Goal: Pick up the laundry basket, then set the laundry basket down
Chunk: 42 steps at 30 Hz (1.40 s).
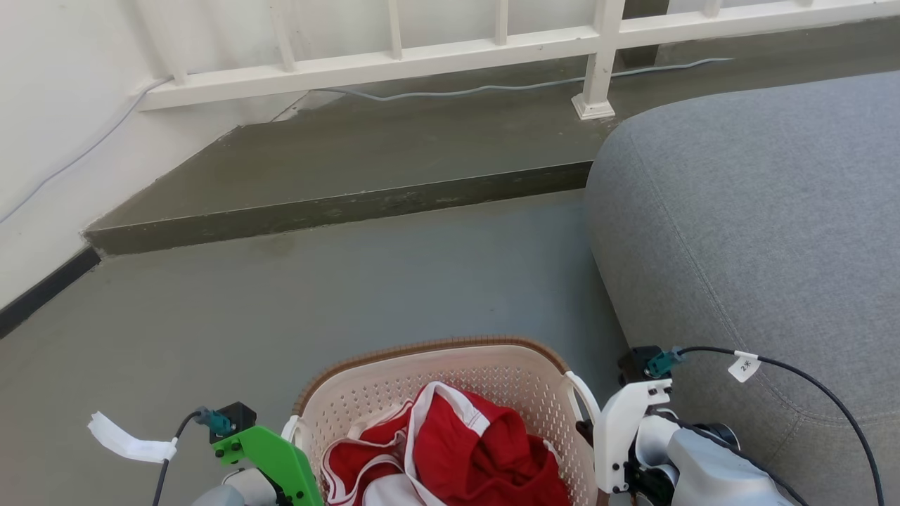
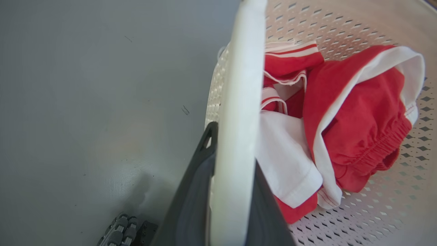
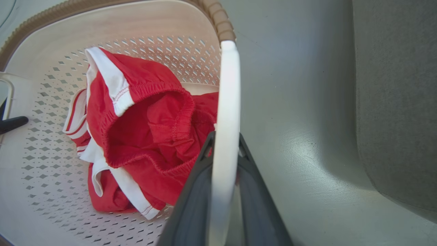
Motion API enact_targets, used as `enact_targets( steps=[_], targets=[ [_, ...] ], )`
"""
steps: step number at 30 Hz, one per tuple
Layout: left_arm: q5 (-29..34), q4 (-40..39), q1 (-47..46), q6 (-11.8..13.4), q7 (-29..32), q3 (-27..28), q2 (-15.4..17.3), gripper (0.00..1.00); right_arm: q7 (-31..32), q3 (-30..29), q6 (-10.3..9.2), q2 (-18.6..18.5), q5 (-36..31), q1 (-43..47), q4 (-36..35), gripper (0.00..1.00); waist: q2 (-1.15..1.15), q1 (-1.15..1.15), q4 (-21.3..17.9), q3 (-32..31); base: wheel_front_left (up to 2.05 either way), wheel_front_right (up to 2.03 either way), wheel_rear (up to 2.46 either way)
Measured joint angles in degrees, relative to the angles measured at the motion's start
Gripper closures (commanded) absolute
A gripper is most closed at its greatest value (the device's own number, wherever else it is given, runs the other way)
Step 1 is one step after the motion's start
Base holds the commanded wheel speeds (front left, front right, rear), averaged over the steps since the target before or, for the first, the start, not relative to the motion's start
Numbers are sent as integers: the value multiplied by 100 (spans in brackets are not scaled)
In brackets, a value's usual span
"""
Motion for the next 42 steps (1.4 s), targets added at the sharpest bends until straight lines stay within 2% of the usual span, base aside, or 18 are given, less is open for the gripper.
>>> enact_targets(
  steps=[29, 42],
  targets=[
    [-2, -1, -1, 2, -29, -11, 0, 100, -68, 105, 0, -7, 69, -5, 43, 100, 0, 0, -5, 133, 0, 0, 0],
    [31, -176, -381, 16, -189, -140, 18, 100, -252, 57, -11, -52, 165, -398, 15, 100, 0, 0, -7, 669, 0, 0, 0]
  ],
)
